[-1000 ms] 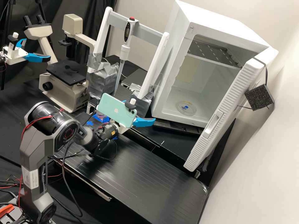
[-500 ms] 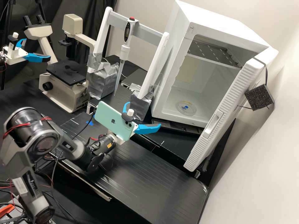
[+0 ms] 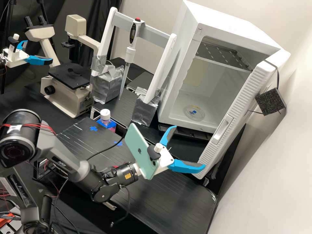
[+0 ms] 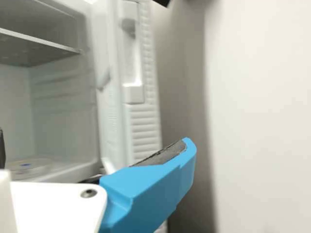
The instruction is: Close the door
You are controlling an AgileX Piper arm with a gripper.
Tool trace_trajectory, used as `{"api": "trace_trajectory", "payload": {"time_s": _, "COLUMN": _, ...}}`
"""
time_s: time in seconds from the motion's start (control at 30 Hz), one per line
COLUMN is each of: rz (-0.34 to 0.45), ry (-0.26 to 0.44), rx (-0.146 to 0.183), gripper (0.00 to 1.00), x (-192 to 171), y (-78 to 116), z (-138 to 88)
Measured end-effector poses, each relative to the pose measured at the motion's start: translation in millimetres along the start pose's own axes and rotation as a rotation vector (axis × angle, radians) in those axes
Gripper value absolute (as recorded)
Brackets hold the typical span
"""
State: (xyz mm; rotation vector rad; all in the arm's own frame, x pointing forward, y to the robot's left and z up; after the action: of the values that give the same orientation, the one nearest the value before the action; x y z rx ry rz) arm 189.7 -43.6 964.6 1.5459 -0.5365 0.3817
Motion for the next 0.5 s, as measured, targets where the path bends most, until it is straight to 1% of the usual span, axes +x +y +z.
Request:
{"api": "trace_trajectory", "payload": {"time_s": 0.27, "rz": -0.016, "ry": -0.040, "rx": -0.042, "gripper": 1.00, "x": 35.8, "y": -3.9, "z": 28.2}}
{"api": "trace_trajectory", "payload": {"time_s": 0.5, "rz": -0.031, "ry": -0.042, "rx": -0.035, "gripper": 1.00, "x": 63.2, "y": -13.7, "z": 44.2}}
